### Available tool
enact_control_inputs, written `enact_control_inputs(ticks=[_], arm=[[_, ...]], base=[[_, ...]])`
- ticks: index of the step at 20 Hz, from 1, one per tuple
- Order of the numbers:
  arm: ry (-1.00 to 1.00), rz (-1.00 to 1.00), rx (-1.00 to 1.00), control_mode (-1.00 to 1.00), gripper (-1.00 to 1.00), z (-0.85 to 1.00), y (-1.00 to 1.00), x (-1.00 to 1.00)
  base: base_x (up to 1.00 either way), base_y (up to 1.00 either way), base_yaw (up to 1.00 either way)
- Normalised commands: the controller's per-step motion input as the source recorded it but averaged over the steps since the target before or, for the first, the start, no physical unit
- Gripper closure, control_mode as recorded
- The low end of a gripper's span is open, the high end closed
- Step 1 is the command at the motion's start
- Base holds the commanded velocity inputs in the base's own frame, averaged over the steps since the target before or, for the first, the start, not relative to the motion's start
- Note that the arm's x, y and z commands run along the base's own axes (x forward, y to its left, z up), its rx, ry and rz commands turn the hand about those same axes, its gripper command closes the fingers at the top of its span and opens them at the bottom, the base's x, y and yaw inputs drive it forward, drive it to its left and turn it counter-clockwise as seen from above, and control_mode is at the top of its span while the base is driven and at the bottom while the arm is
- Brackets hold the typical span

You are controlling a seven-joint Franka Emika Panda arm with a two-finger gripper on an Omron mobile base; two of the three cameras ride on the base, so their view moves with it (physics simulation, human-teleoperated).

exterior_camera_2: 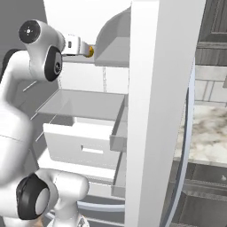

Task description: Retrieve a lemon from the fridge and place it on the cutting board with the fish.

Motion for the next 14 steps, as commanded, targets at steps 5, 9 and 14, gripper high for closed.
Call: enact_control_inputs(ticks=[5,9,14], arm=[[0.0,0.0,0.0,-1.0,-1.0,-0.01,0.13,0.53],[0.0,0.0,0.0,-1.0,-1.0,0.0,0.01,0.45],[0.02,0.0,0.0,-1.0,-1.0,-0.01,0.0,0.5]], base=[[0.0,0.0,0.0],[0.0,0.0,0.0],[0.0,0.0,0.0]])
